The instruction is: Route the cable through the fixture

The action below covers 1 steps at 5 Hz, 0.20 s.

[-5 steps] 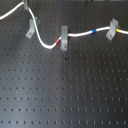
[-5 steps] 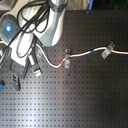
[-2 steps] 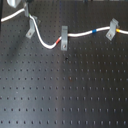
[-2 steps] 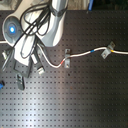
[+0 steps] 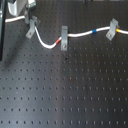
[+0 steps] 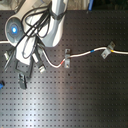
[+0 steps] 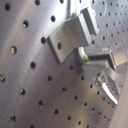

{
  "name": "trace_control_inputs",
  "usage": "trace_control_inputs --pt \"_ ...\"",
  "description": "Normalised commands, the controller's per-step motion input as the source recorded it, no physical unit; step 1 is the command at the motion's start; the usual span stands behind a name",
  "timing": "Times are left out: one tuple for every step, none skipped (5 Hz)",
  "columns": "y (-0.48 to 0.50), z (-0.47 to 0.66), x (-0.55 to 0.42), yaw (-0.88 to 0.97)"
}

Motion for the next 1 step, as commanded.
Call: trace_control_inputs --pt "0.025 0.00 -0.017 0.00"
